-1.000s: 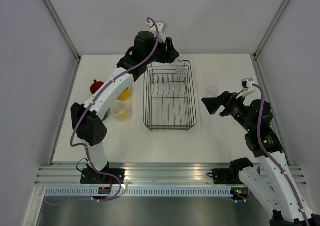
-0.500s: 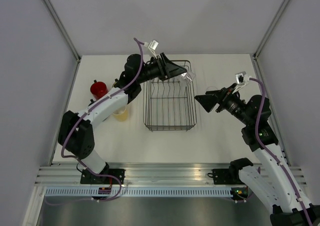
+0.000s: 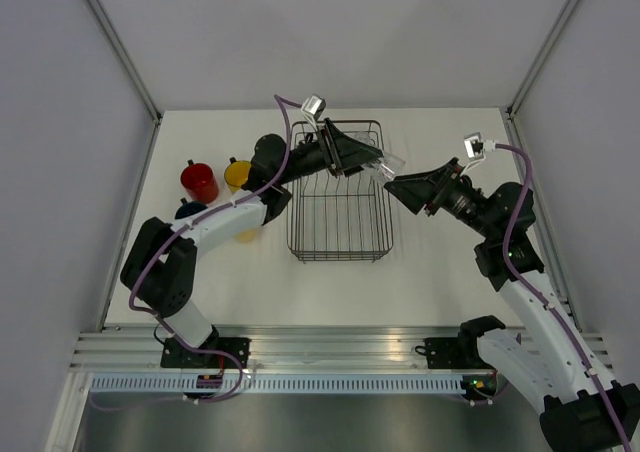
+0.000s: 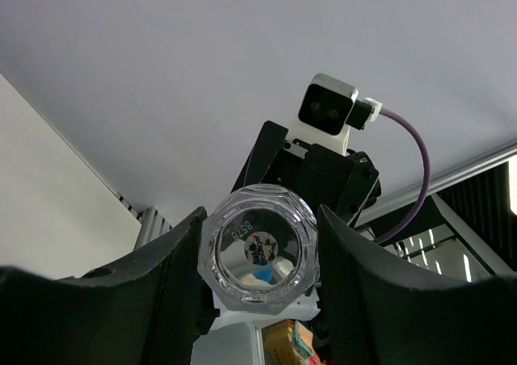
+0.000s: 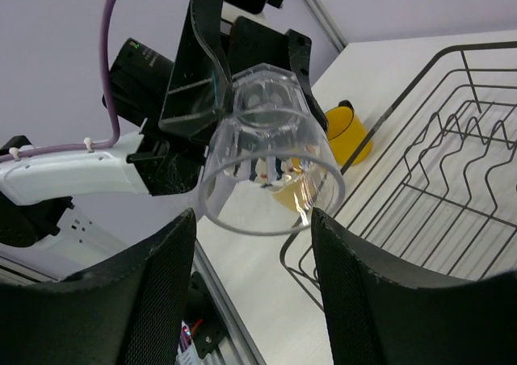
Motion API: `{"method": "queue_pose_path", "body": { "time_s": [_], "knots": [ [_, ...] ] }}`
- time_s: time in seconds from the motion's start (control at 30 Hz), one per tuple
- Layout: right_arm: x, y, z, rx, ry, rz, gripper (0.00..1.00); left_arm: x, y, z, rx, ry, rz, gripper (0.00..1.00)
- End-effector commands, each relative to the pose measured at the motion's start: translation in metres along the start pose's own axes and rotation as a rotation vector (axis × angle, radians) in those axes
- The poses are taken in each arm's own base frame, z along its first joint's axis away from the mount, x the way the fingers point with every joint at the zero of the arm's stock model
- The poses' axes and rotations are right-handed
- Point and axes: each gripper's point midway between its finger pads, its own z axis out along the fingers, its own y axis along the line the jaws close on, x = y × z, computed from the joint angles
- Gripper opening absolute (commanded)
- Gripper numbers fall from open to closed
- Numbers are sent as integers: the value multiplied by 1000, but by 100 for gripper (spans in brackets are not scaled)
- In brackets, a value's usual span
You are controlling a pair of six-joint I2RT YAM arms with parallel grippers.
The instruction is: Unload the cups from the dish rack
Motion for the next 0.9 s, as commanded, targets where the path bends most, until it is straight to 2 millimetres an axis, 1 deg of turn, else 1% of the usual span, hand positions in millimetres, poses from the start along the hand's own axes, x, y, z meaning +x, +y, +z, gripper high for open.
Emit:
{"method": "queue_pose_path", "body": {
  "time_s": [0.0, 0.07, 0.1, 0.13, 0.23, 0.27, 0.4, 0.43, 0.47, 0.53, 0.6, 0.67, 0.73, 0.77, 0.8, 0.83, 0.87],
  "knots": [
    [-16, 24, 2, -96, -42, -41, 64, -1, -20, 3, 73, -46, -8, 2],
    [-18, 24, 4, -95, -48, -45, 63, 3, -19, 5, 68, -46, -17, 2],
    [-19, 23, 5, -93, -48, -46, 62, 3, -20, 5, 71, -53, -15, 2],
    [-19, 22, 6, -92, -45, -43, 60, 8, -22, 7, 72, -48, -22, 2],
    [-19, 23, 10, -103, -40, -42, 45, 14, -24, 9, 77, -44, -28, 2],
    [-20, 24, 10, -110, -44, -48, 38, 14, -25, 10, 79, -52, -29, 2],
    [-21, 29, 8, -131, -51, -62, 29, 16, -24, 8, 76, -60, -54, 2],
    [-21, 31, 7, -141, -56, -73, 21, 17, -23, 8, 72, -58, -62, 2],
    [-21, 32, 7, -147, -57, -77, 17, 17, -22, 8, 71, -59, -71, 2],
    [-21, 33, 6, -152, -65, -86, 12, 18, -21, 7, 70, -58, -83, 2],
    [-21, 34, 5, -153, -69, -97, 4, 18, -24, 6, 81, -58, -83, 2],
    [-21, 32, 6, -148, -69, -101, 1, 19, -24, 5, 82, -54, -76, 2],
    [-21, 31, 6, -145, -67, -108, 0, 21, -23, 5, 68, -44, -74, 20],
    [-21, 30, 6, -140, -67, -110, 0, 20, -25, 3, 63, -47, -54, 33],
    [-22, 29, 6, -133, -69, -122, 0, 21, -24, 3, 47, -48, -47, 66],
    [-21, 28, 6, -125, -64, -122, 0, 22, -14, 2, 0, -44, -59, 84],
    [-22, 27, 5, -117, -65, -129, 0, 20, -15, 0, -18, -56, -23, 99]
  ]
}}
